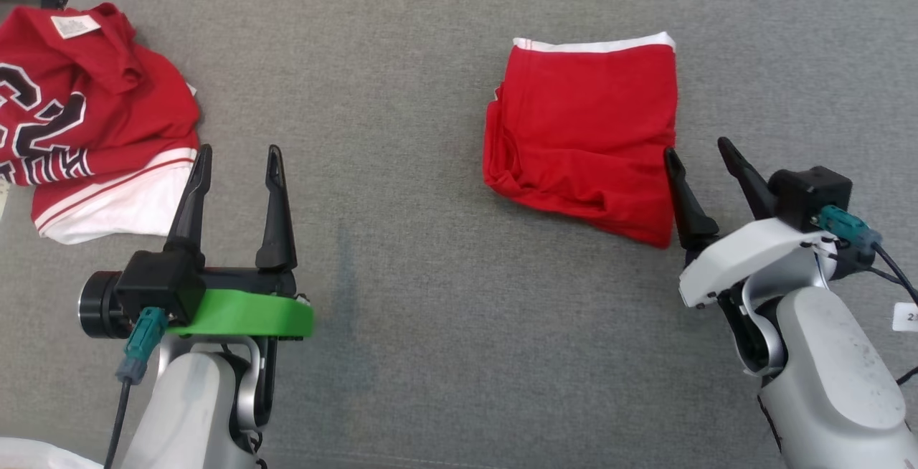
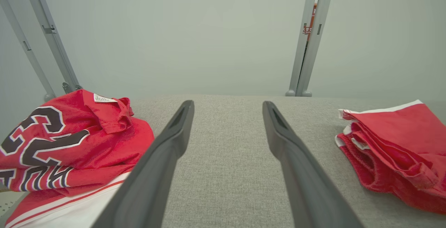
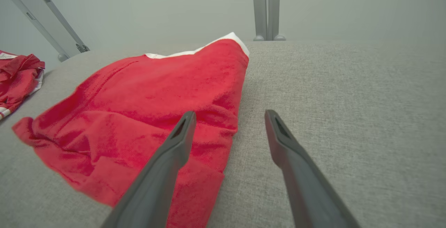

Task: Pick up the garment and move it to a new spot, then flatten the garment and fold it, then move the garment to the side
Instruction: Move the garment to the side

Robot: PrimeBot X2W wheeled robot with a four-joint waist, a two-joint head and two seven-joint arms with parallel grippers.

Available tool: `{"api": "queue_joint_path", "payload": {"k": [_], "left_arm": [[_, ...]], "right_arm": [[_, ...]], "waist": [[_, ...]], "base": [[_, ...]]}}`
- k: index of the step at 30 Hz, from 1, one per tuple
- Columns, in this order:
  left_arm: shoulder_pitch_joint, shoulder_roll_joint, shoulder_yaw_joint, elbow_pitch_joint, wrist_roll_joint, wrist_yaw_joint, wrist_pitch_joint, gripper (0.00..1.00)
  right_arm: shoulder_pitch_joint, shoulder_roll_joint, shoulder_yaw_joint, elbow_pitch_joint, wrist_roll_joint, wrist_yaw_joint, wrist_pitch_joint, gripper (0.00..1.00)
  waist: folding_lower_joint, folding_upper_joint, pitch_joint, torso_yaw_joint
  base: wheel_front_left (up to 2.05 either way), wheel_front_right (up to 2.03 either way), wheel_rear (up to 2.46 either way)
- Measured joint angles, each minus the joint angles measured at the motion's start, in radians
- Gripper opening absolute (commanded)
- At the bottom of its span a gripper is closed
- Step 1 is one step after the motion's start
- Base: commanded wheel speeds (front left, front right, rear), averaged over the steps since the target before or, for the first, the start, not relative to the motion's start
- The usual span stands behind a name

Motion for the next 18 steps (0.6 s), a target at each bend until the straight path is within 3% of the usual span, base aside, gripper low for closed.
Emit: {"api": "queue_joint_path", "payload": {"k": [8,9,11,18], "left_arm": [[0.000,-0.031,0.035,-0.001,0.027,-0.026,0.000,1.00],[0.000,-0.038,0.043,-0.001,0.037,-0.032,0.000,1.00],[0.000,-0.043,0.054,-0.001,0.044,-0.037,0.000,1.00],[0.013,-0.051,0.089,-0.009,0.063,-0.052,0.000,1.00]], "right_arm": [[-0.109,0.016,0.006,0.245,0.010,0.000,-0.004,1.00],[-0.130,0.024,-0.003,0.279,0.014,0.001,0.005,0.48],[-0.139,0.032,-0.007,0.293,0.022,0.001,0.005,0.00],[-0.125,0.039,0.006,0.282,0.042,0.001,-0.022,0.00]], "waist": [[0.0000,0.0000,0.047,0.053],[0.0000,0.0000,0.053,0.058],[0.0000,0.0000,0.053,0.056],[0.0000,0.0000,0.043,0.021]], "base": [[0.00,0.00,0.00],[0.00,0.00,0.00],[0.00,0.00,0.00],[0.00,0.00,0.00]]}}
